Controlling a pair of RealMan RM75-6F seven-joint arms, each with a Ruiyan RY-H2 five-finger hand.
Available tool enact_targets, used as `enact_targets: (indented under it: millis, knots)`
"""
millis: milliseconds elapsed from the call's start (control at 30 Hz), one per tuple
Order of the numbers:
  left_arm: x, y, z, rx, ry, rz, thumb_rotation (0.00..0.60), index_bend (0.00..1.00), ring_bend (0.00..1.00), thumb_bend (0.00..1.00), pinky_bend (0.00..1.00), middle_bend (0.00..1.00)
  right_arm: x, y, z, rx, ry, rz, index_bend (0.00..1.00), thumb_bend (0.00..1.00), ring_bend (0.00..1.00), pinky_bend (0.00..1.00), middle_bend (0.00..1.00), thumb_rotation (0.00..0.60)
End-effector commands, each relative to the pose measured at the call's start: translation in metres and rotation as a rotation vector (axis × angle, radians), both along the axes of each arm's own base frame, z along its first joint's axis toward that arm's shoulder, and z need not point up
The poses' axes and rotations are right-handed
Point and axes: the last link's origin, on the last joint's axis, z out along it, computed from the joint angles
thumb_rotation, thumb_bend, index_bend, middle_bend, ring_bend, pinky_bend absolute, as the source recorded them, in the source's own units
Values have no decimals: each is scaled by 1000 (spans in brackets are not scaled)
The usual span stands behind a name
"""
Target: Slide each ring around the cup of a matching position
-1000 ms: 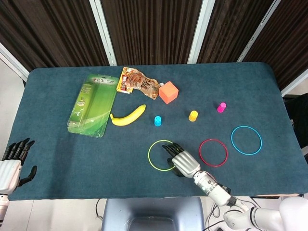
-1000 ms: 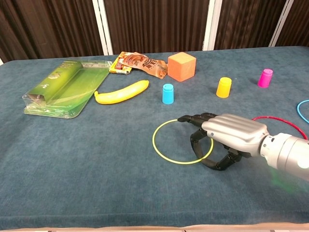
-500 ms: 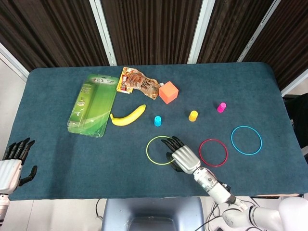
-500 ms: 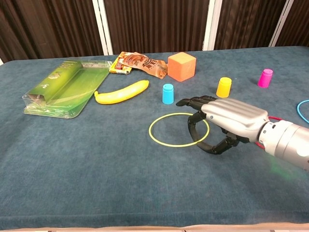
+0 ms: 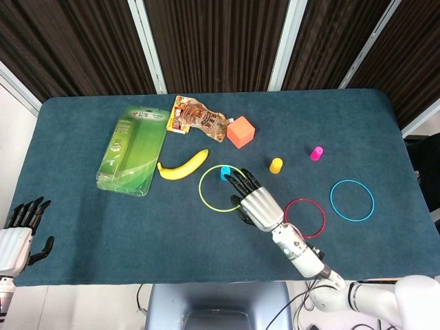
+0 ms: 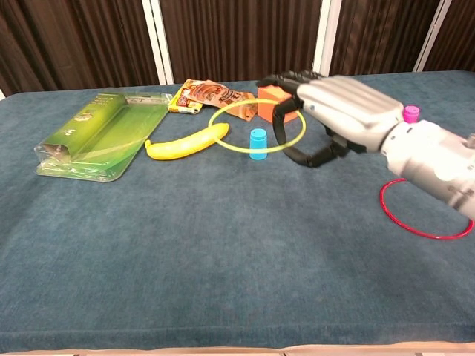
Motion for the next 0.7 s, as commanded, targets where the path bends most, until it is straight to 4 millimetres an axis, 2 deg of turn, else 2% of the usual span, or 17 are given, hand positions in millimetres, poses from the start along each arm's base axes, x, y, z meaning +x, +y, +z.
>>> enact_targets:
  millis: [33, 233, 367, 533, 600, 700]
  knots:
    - [-1, 1, 1, -3, 2, 3, 600, 0, 0, 438, 10, 0, 12, -23, -4, -13, 17, -20, 924, 530, 0, 0, 167, 600]
    - [-1, 1, 0, -8, 5, 14, 600, 0, 0, 439, 10, 0, 27, -63, -22, -29, 102, -61, 918, 530, 0, 0, 168, 600]
    - [-2, 3, 1, -2, 4, 19, 600, 0, 0, 438, 10, 0, 22, -71, -33, -9, 129, -109, 915, 530, 0, 0, 168, 600]
    - [-4, 4, 2, -2, 1, 25, 600, 0, 0, 440, 11, 0, 6, -75, -41, -11, 166, -164, 877, 530, 0, 0, 169, 600]
    - [-4, 4, 2, -3, 0, 26, 600, 0, 0, 440, 10, 0, 1, -76, -43, 2, 170, -183, 800, 530, 0, 0, 169, 600]
    - [-4, 4, 2, -5, 0, 25, 600, 0, 0, 438, 11, 0, -2, -75, -43, 13, 162, -189, 556, 529, 0, 0, 163, 600]
